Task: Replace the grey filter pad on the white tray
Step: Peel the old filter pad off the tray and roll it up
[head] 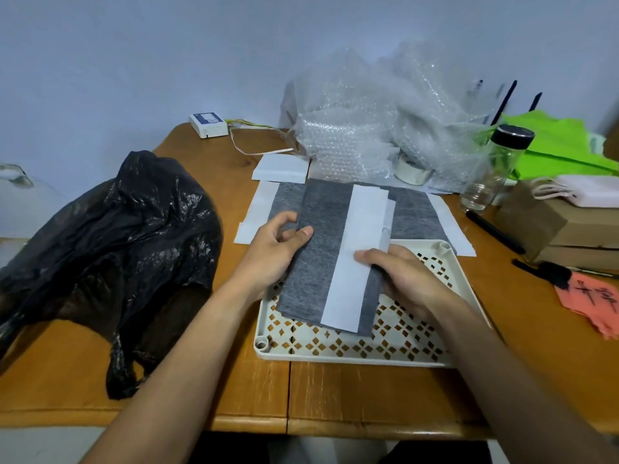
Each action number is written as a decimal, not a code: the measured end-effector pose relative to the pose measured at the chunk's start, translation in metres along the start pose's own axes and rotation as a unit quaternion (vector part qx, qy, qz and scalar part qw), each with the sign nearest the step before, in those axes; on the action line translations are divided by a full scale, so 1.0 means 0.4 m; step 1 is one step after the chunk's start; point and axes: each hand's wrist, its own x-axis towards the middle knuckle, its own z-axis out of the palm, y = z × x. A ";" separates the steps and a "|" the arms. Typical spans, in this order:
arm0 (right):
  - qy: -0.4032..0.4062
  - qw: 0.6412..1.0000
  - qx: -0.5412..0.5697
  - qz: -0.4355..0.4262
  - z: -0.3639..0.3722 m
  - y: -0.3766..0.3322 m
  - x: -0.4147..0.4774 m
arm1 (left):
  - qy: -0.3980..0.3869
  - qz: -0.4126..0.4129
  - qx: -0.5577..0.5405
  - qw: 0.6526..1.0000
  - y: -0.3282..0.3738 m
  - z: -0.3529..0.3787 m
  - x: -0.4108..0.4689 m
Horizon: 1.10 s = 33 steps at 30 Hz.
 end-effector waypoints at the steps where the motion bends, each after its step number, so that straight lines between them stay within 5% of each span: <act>1: 0.018 0.999 -0.026 -0.001 -0.004 0.007 0.008 | -0.005 -0.006 0.003 1.000 -0.002 -0.003 0.002; 9: 0.043 0.998 -0.016 -0.038 -0.020 0.012 0.018 | -0.090 -0.034 0.042 0.994 0.000 -0.029 0.002; 19: -0.024 0.993 0.094 -0.061 -0.025 -0.010 -0.001 | -0.058 -0.053 -0.028 0.996 -0.002 -0.050 0.011; 33: -0.058 0.994 0.022 -0.088 -0.031 0.014 0.010 | -0.083 -0.051 -0.044 0.994 0.011 -0.037 0.009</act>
